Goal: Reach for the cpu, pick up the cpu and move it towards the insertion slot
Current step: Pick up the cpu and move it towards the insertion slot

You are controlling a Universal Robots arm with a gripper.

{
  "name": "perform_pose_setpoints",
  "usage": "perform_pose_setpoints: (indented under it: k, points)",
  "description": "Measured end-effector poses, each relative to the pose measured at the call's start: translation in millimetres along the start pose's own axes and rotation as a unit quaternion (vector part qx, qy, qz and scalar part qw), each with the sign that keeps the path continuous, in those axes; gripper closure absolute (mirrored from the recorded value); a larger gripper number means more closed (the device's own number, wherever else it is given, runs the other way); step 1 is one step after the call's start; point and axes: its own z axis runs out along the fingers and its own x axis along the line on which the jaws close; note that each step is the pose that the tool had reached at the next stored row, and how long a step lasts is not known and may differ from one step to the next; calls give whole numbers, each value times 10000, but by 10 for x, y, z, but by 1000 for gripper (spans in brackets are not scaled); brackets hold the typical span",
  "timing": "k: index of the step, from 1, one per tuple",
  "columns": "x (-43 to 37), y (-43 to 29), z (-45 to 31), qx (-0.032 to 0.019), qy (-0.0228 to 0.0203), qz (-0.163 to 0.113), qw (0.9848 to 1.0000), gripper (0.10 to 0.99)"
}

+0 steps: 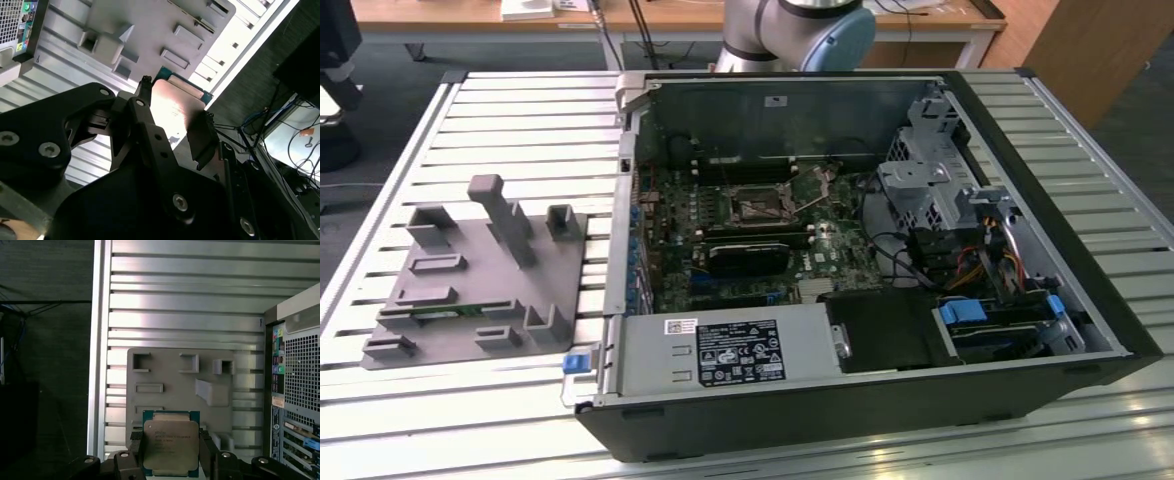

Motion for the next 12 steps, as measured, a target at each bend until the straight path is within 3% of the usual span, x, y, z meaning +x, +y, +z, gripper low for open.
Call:
perform_pose_setpoints:
  k: [12]
  points:
    - [-169,-2,0,0,0,0,10000,553]
